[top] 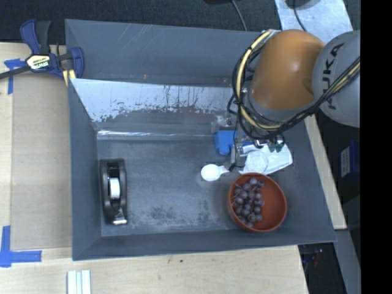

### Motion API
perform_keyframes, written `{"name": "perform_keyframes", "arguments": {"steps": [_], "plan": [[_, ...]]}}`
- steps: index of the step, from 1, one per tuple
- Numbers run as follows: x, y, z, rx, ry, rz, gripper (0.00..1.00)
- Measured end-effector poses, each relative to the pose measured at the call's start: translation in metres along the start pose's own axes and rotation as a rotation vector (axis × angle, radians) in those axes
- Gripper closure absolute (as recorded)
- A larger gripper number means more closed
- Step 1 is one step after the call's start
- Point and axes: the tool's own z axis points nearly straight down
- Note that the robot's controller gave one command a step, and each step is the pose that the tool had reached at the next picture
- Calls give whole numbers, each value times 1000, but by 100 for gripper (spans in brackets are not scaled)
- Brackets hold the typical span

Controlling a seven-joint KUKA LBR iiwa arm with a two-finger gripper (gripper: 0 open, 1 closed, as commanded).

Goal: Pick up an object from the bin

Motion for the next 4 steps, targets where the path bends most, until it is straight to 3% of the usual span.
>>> {"name": "perform_keyframes", "arguments": {"steps": [1, 2, 3, 4], "plan": [[6, -10, 12, -1, -5, 34, 0], [14, -10, 26, -1, 0, 257, 0], [7, -18, 30, 0, -3, 1, 0], [10, -17, 39, 0, -4, 115, 0]]}}
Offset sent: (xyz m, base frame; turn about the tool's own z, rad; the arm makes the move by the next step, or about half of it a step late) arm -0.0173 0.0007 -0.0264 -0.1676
